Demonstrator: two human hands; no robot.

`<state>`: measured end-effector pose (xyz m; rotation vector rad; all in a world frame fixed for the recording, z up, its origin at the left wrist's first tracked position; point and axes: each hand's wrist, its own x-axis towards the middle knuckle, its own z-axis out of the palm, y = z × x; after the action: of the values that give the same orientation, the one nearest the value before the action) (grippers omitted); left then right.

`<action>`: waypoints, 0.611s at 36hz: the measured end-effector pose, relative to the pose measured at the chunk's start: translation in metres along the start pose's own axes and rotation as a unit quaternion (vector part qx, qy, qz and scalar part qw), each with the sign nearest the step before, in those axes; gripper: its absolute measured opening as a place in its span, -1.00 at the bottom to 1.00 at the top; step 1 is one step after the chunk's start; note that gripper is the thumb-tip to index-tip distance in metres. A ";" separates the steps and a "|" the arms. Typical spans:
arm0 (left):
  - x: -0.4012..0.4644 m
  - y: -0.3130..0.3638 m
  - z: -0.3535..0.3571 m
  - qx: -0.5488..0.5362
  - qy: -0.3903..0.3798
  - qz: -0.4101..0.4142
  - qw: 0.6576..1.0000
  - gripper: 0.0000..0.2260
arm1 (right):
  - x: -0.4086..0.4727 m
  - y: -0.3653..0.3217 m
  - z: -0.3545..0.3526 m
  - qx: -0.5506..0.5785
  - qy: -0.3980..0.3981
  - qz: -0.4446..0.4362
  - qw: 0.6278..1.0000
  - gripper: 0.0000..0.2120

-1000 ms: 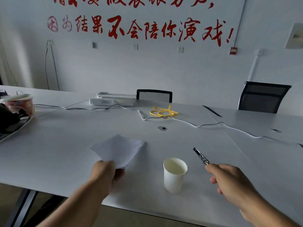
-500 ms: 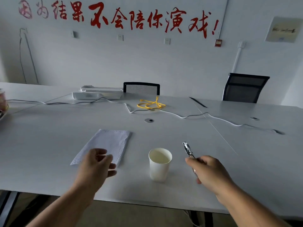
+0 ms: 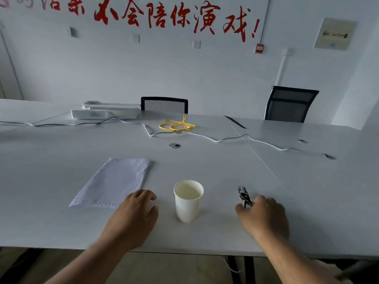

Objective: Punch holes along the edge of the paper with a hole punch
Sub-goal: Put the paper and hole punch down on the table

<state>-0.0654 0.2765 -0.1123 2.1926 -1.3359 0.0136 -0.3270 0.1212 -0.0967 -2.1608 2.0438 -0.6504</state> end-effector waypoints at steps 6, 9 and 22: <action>0.001 -0.005 0.003 0.017 -0.007 0.007 1.000 -0.76 | -0.005 0.002 0.004 -0.020 0.016 0.028 0.999 -0.45; 0.001 -0.007 0.005 0.010 -0.005 0.007 1.000 -0.76 | -0.007 0.002 0.004 -0.003 0.029 0.034 0.999 -0.34; -0.009 0.004 -0.011 -0.067 0.085 -0.026 0.994 -0.70 | -0.024 0.013 -0.011 0.151 0.110 -0.131 0.974 -0.68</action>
<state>-0.0700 0.2877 -0.1042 2.0638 -1.1519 0.0877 -0.3433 0.1452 -0.0973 -2.2719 1.6223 -1.1942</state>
